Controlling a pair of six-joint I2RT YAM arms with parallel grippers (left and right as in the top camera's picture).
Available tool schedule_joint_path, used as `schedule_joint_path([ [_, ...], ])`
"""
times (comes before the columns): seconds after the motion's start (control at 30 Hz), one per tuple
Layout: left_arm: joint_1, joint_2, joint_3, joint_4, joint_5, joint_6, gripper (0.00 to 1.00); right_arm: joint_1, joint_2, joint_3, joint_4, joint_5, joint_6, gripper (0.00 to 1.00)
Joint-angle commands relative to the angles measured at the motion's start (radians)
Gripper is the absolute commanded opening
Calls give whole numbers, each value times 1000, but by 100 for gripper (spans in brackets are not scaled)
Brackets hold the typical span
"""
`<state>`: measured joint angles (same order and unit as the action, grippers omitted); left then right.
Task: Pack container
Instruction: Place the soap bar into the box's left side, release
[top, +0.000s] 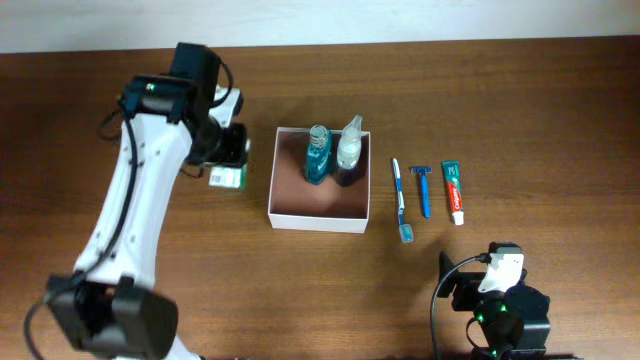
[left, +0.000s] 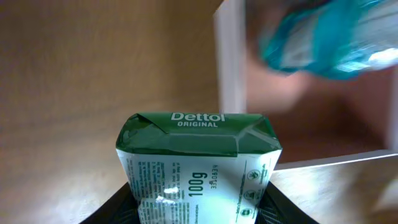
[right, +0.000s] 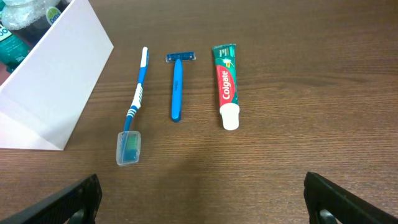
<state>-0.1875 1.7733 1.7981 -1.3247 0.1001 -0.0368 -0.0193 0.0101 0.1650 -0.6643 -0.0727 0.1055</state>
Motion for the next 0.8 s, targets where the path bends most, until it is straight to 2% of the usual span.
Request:
schedule_joint_path([
  [0.0,-65,-6,5,55,46,-63,27,-6,-7,-6,1,2,8,99],
  [0.2,-172,48,-23,204,-16,-130,28,-6,-7,-6,2,2,8,99],
  [0.77,-184,225,-23,272,-65,-134,30,-6,-7,-6,2,2,8,99],
])
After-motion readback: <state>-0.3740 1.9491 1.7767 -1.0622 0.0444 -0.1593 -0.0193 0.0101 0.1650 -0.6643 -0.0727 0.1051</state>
